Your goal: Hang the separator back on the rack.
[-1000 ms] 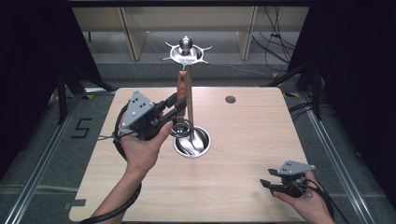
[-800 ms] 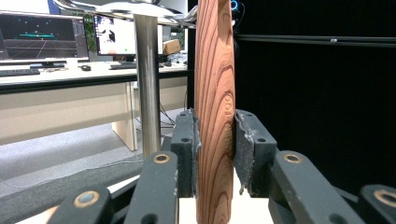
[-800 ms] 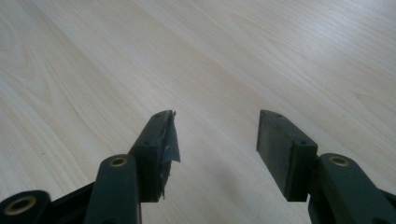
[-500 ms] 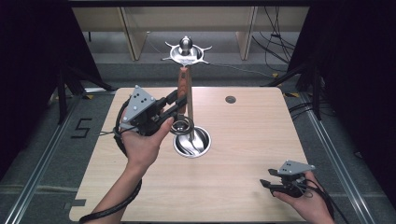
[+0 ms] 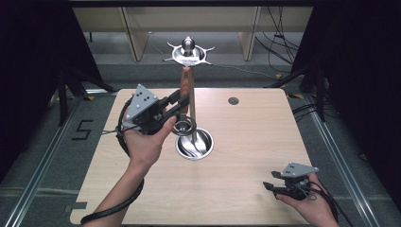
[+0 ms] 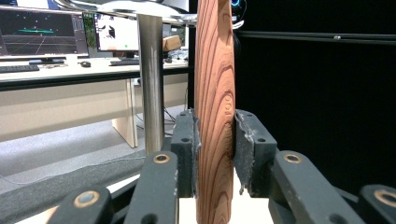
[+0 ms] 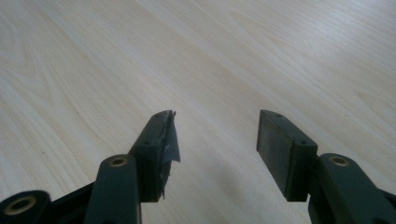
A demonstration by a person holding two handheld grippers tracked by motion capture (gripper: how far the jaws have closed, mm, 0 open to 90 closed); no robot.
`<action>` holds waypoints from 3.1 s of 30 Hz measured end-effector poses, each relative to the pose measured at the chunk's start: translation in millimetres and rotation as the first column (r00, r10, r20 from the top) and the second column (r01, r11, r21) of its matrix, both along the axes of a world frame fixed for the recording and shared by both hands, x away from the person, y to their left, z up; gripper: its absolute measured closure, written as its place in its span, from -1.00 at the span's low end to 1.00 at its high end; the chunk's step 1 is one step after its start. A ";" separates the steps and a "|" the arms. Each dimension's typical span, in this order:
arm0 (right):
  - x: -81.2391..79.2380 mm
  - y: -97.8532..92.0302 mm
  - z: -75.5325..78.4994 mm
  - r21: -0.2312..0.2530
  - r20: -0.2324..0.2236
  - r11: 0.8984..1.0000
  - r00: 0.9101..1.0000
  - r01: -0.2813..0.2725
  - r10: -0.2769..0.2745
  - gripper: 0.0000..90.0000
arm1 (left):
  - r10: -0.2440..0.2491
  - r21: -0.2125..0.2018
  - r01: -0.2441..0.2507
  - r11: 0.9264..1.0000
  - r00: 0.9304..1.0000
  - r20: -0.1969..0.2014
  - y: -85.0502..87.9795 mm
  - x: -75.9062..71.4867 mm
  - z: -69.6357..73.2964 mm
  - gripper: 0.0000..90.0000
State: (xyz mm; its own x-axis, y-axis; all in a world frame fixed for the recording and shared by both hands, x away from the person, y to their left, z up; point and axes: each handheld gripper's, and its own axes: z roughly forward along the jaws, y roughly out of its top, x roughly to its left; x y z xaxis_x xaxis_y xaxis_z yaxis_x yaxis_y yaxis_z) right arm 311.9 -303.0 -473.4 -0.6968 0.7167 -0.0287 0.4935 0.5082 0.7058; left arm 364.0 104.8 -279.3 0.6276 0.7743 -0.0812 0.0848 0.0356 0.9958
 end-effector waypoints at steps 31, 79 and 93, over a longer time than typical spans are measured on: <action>-0.1 -0.4 0.0 0.003 0.001 1.000 1.000 0.006 -0.006 0.05 | 0.016 0.003 -0.016 1.000 1.000 -0.005 -1.1 14.6 -0.7 0.56; -0.8 -0.2 0.1 0.007 -0.011 1.000 1.000 0.009 -0.009 0.04 | 0.036 0.041 -0.035 0.999 0.999 -0.022 11.3 4.4 -3.8 0.17; -0.7 0.5 0.8 0.007 -0.012 1.000 1.000 0.007 -0.007 0.04 | 0.079 0.114 -0.071 0.991 0.995 -0.059 56.6 -37.3 -43.9 0.07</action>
State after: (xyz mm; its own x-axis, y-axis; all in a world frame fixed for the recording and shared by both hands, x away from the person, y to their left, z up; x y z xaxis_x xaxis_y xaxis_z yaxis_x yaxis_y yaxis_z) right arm 311.1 -302.5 -472.7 -0.6923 0.7215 -0.0149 0.5055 0.4995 0.7035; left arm 326.7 161.3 -323.2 0.5637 0.8255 -0.0292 0.1495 -0.0671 0.9865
